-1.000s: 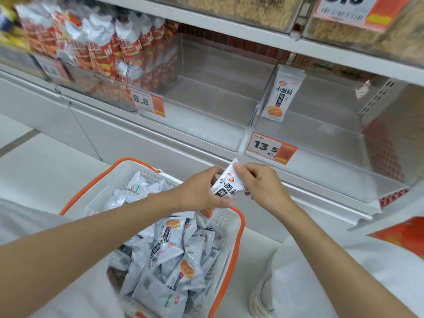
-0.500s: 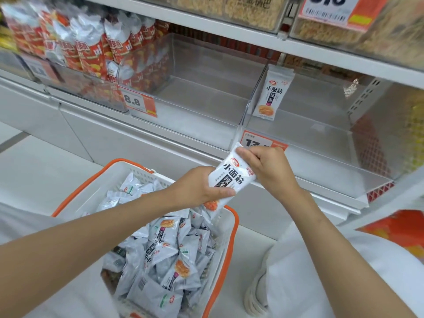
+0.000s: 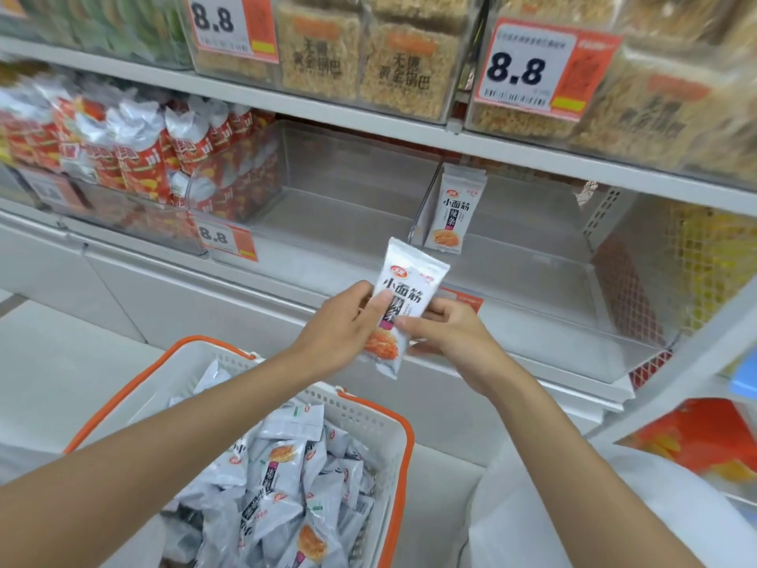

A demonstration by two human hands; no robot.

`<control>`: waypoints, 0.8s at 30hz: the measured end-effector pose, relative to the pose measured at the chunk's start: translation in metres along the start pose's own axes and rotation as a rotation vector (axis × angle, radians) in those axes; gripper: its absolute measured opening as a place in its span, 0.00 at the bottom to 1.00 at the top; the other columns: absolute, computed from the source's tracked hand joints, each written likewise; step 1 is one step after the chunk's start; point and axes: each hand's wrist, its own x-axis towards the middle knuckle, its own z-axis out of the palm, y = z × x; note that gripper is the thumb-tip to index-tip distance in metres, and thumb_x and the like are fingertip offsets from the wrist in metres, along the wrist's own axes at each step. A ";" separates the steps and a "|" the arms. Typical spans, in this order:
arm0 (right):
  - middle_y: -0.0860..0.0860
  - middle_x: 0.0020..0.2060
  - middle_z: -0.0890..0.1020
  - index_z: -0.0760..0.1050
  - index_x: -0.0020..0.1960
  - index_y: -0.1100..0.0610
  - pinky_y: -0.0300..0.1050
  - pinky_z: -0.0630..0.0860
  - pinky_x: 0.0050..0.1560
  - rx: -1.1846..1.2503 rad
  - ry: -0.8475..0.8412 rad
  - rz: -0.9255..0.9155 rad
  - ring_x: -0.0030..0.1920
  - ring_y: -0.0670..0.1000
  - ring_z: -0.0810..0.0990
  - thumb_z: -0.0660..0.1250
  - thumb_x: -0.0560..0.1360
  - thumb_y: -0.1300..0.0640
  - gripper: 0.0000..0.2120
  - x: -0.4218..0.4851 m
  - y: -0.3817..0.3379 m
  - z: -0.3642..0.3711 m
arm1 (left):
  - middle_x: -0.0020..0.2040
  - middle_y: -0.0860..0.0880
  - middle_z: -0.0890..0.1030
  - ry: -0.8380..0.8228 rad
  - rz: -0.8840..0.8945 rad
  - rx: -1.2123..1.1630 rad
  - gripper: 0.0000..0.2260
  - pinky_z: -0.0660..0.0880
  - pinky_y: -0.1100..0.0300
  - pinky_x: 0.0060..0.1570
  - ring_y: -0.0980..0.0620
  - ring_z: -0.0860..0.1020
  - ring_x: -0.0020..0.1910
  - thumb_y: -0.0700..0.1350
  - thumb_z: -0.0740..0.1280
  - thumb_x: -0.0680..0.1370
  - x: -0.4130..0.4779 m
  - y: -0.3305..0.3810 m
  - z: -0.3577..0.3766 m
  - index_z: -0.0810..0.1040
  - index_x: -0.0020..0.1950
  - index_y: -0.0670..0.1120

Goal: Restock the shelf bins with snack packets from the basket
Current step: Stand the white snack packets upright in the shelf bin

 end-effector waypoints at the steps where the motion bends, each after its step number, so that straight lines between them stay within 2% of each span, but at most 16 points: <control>1: 0.52 0.46 0.86 0.80 0.55 0.60 0.40 0.80 0.40 0.032 0.048 -0.026 0.42 0.49 0.84 0.71 0.74 0.64 0.10 0.000 -0.007 -0.007 | 0.42 0.53 0.81 0.010 0.036 -0.004 0.14 0.77 0.51 0.46 0.54 0.79 0.41 0.59 0.61 0.79 0.012 0.009 -0.001 0.76 0.50 0.49; 3: 0.54 0.46 0.86 0.80 0.54 0.61 0.40 0.79 0.38 0.073 0.147 -0.085 0.40 0.50 0.83 0.70 0.74 0.63 0.09 0.002 -0.021 -0.024 | 0.44 0.53 0.80 0.034 0.106 -0.047 0.10 0.75 0.55 0.47 0.55 0.77 0.41 0.54 0.67 0.77 0.040 0.029 -0.002 0.77 0.52 0.49; 6: 0.56 0.46 0.86 0.81 0.54 0.61 0.42 0.79 0.39 0.069 0.270 -0.136 0.41 0.53 0.82 0.71 0.74 0.62 0.09 0.015 -0.041 -0.054 | 0.42 0.53 0.77 0.023 0.182 -0.055 0.12 0.71 0.65 0.39 0.62 0.72 0.35 0.49 0.72 0.75 0.085 0.064 0.003 0.78 0.55 0.47; 8: 0.55 0.46 0.86 0.81 0.54 0.60 0.41 0.79 0.39 0.050 0.314 -0.152 0.41 0.51 0.84 0.71 0.74 0.63 0.09 0.030 -0.051 -0.072 | 0.43 0.53 0.77 0.007 0.218 -0.005 0.13 0.69 0.65 0.38 0.61 0.72 0.35 0.49 0.73 0.74 0.117 0.079 0.008 0.78 0.55 0.47; 12: 0.56 0.46 0.85 0.80 0.52 0.60 0.47 0.80 0.46 -0.072 0.376 -0.109 0.44 0.53 0.84 0.72 0.74 0.63 0.08 0.079 -0.057 -0.097 | 0.49 0.51 0.78 -0.025 0.186 0.207 0.18 0.69 0.64 0.45 0.55 0.76 0.47 0.49 0.74 0.72 0.178 0.087 0.014 0.79 0.59 0.46; 15: 0.56 0.47 0.85 0.79 0.47 0.57 0.52 0.82 0.51 -0.168 0.391 -0.098 0.47 0.55 0.84 0.73 0.72 0.66 0.07 0.123 -0.050 -0.104 | 0.59 0.47 0.79 -0.036 0.131 0.347 0.20 0.70 0.64 0.47 0.51 0.77 0.54 0.50 0.73 0.73 0.215 0.082 0.019 0.75 0.63 0.46; 18: 0.55 0.49 0.84 0.78 0.47 0.56 0.52 0.81 0.51 -0.319 0.369 -0.053 0.43 0.52 0.83 0.73 0.72 0.66 0.08 0.160 -0.035 -0.106 | 0.64 0.49 0.77 -0.040 0.092 0.472 0.22 0.71 0.62 0.54 0.49 0.76 0.62 0.52 0.71 0.75 0.238 0.076 0.019 0.73 0.68 0.49; 19: 0.54 0.49 0.84 0.78 0.48 0.55 0.52 0.81 0.52 -0.364 0.359 -0.038 0.43 0.52 0.83 0.74 0.72 0.65 0.09 0.170 -0.029 -0.106 | 0.65 0.50 0.76 -0.047 0.092 0.480 0.21 0.70 0.62 0.57 0.50 0.75 0.63 0.51 0.70 0.76 0.243 0.074 0.019 0.73 0.68 0.50; 21: 0.54 0.50 0.85 0.79 0.49 0.54 0.53 0.81 0.54 -0.429 0.362 -0.014 0.45 0.53 0.84 0.74 0.72 0.63 0.09 0.183 -0.020 -0.107 | 0.65 0.52 0.77 -0.034 0.100 0.502 0.14 0.72 0.62 0.60 0.52 0.75 0.62 0.49 0.70 0.76 0.249 0.071 0.019 0.77 0.62 0.52; 24: 0.50 0.51 0.84 0.79 0.53 0.55 0.44 0.80 0.51 -0.491 0.409 0.020 0.48 0.50 0.83 0.75 0.70 0.60 0.13 0.189 -0.014 -0.108 | 0.61 0.52 0.78 -0.019 0.124 0.532 0.07 0.75 0.57 0.59 0.51 0.76 0.61 0.47 0.70 0.76 0.253 0.067 0.022 0.81 0.53 0.52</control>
